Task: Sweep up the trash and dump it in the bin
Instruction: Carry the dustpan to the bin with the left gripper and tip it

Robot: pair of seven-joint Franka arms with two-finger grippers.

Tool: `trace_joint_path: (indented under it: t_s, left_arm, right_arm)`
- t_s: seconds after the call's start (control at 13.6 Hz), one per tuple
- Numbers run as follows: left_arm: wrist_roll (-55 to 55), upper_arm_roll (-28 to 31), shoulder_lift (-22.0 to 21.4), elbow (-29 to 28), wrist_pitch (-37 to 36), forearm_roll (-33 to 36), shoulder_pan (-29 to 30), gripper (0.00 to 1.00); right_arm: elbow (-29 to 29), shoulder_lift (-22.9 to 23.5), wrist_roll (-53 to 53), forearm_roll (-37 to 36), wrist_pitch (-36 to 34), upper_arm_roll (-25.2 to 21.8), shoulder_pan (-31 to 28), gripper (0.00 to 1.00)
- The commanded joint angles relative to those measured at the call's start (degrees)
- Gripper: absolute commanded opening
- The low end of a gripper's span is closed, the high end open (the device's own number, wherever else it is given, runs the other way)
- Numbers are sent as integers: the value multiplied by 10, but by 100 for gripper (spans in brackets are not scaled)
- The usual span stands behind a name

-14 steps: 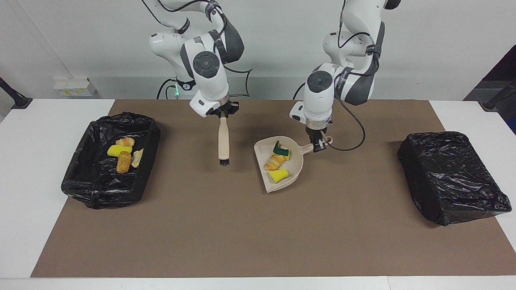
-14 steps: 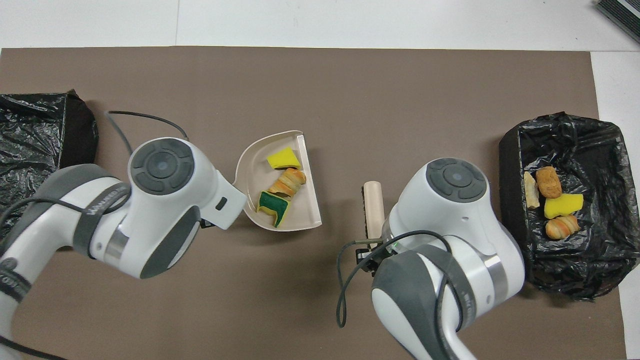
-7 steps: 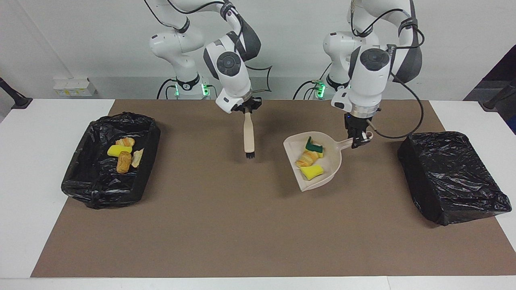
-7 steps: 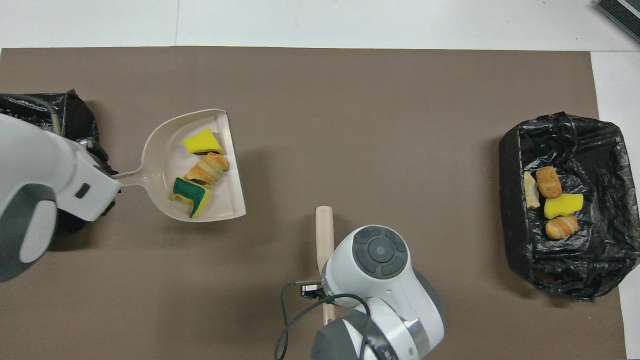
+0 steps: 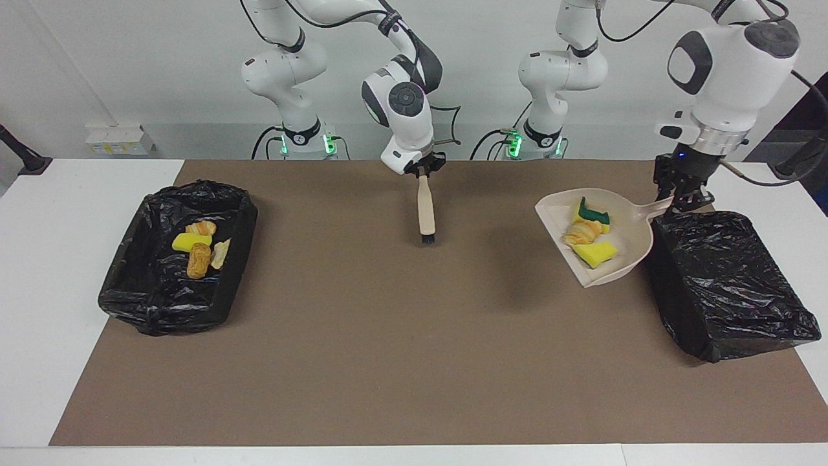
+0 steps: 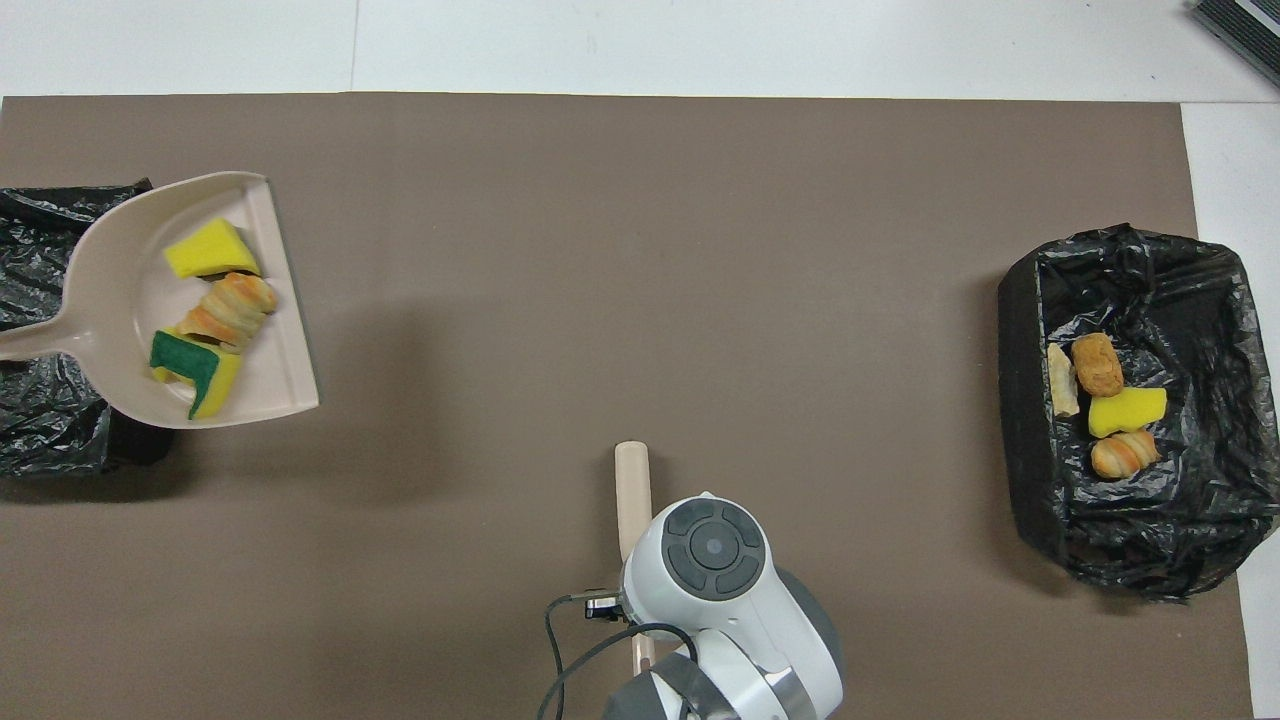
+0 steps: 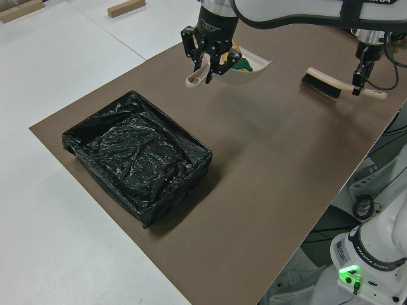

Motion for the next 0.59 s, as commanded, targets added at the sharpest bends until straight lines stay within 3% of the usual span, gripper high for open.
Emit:
trace_joint_path:
  t_s: [0.0, 0.15, 0.29, 0.37, 0.44, 0.51]
  left_arm:
    - [94, 69, 47, 80, -21, -23, 0, 0]
    - [162, 102, 94, 131, -29, -21, 23, 0]
    - [248, 103, 152, 206, -30, -22, 70, 0]
    - [270, 102, 181, 243, -28, -22, 88, 0]
    - [283, 102, 206, 272, -24, -22, 106, 0]
    - [305, 102, 225, 290, -11, -19, 115, 0]
  right_arm:
    - [-5, 3, -1, 11, 13, 0, -2, 0]
    - [-5, 15, 0, 11, 27, 0, -2, 5]
    - [-5, 20, 2, 11, 47, 0, -1, 17]
    - [-5, 20, 1, 11, 47, 0, -1, 30]
    - [-5, 20, 0, 11, 46, 0, -1, 52]
    - [-5, 20, -4, 11, 46, 0, -1, 100]
